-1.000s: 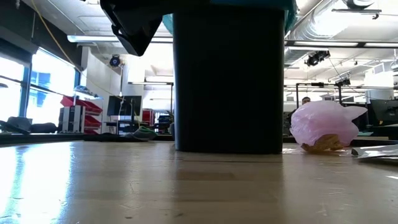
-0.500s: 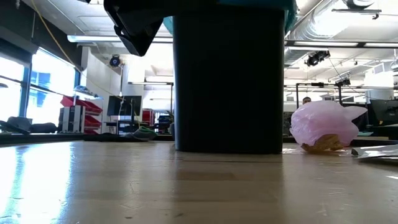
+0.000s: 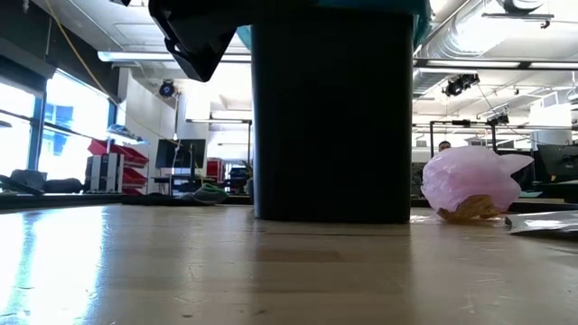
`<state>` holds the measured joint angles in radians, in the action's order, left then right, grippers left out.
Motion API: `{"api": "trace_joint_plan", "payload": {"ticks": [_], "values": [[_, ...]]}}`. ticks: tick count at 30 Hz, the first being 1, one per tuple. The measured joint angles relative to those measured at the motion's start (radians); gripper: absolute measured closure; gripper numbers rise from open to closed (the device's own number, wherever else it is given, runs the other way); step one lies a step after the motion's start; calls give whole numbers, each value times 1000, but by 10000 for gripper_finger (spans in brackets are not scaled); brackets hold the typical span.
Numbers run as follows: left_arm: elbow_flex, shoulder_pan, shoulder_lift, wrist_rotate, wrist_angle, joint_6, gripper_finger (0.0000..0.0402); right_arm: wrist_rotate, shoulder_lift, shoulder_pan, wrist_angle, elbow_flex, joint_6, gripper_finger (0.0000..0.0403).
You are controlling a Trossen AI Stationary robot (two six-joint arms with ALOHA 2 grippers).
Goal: Place trash/remove bag and relplace
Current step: Put the transparent plastic into the trash bin
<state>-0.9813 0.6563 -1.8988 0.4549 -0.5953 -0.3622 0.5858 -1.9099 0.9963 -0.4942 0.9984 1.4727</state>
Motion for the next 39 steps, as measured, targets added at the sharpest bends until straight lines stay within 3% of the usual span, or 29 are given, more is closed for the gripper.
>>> {"api": "trace_joint_plan", "payload": {"ticks": [4,9,11,17,30,39], "values": [[0,0,0,0,0,0,249,-2,-22,-30,6,14,-38,233],[0,0,0,-1,0,0,249,-20,-25,-70,40,18,-132,360],[0,0,0,0,0,0,249,-26,-25,-84,59,18,-172,390],[0,4,0,-9,3,-3,249,-44,-16,-117,43,60,-250,401],[0,4,0,-8,7,-2,249,103,32,-131,-504,501,-434,403],[0,4,0,-8,7,-1,249,354,32,-157,-815,803,-524,403]]}}
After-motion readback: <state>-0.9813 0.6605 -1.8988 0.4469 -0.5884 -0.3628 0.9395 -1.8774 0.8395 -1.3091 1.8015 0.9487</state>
